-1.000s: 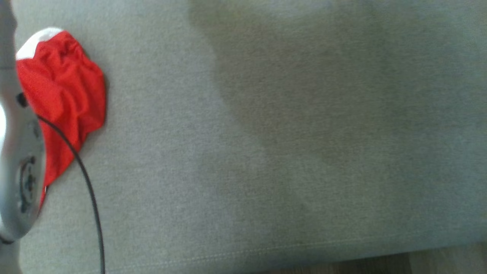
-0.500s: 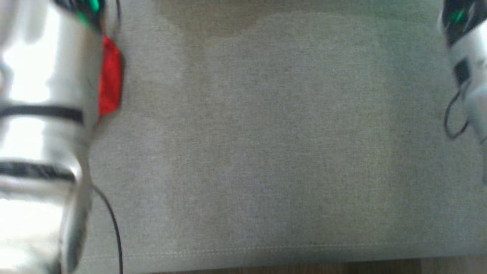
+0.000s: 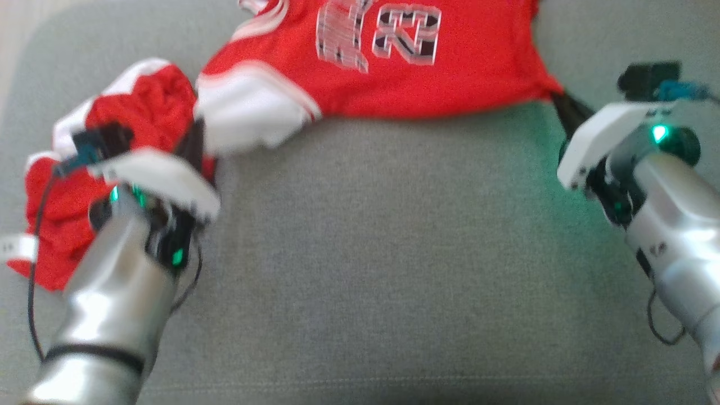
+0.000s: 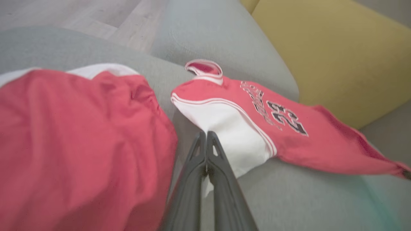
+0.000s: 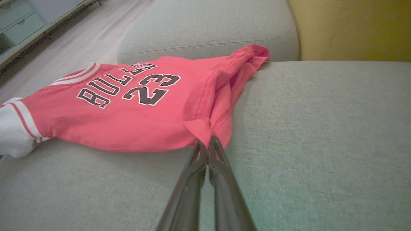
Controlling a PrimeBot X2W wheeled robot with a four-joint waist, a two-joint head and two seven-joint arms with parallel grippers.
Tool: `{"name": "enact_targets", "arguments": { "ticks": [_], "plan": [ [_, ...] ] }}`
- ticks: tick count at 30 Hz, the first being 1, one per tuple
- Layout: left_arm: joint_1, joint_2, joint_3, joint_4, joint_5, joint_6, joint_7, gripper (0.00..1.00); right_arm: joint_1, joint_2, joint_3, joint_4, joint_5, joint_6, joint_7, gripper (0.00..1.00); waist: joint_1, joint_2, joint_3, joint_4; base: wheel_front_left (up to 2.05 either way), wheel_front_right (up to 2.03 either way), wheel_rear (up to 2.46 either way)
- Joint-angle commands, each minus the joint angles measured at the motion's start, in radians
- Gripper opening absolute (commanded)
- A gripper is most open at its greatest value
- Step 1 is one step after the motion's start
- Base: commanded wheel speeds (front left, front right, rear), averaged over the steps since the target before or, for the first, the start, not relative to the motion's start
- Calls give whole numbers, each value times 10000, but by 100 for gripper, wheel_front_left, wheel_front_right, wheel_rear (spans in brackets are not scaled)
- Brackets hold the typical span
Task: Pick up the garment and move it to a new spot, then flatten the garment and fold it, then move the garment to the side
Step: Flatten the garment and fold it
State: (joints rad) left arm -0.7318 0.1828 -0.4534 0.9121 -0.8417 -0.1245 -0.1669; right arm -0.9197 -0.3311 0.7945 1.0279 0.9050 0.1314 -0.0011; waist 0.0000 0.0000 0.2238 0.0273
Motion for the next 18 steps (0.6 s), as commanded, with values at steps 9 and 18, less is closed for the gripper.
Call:
{"name": "enact_targets", "arguments": {
  "ticks": [9,18],
  "plan": [
    [1995,1823,-837,-2492,-803,-60,1358,0,804,-722,1302,-513,137,-7,693,0,0,0,-1299,96,0,0,0],
    [3237,2825,-878,-4871,-1682,-46,2531,0,1244,-1494,2010,-593,532,-7,1343,0,0,0,-1722,146,0,0,0]
  ]
}}
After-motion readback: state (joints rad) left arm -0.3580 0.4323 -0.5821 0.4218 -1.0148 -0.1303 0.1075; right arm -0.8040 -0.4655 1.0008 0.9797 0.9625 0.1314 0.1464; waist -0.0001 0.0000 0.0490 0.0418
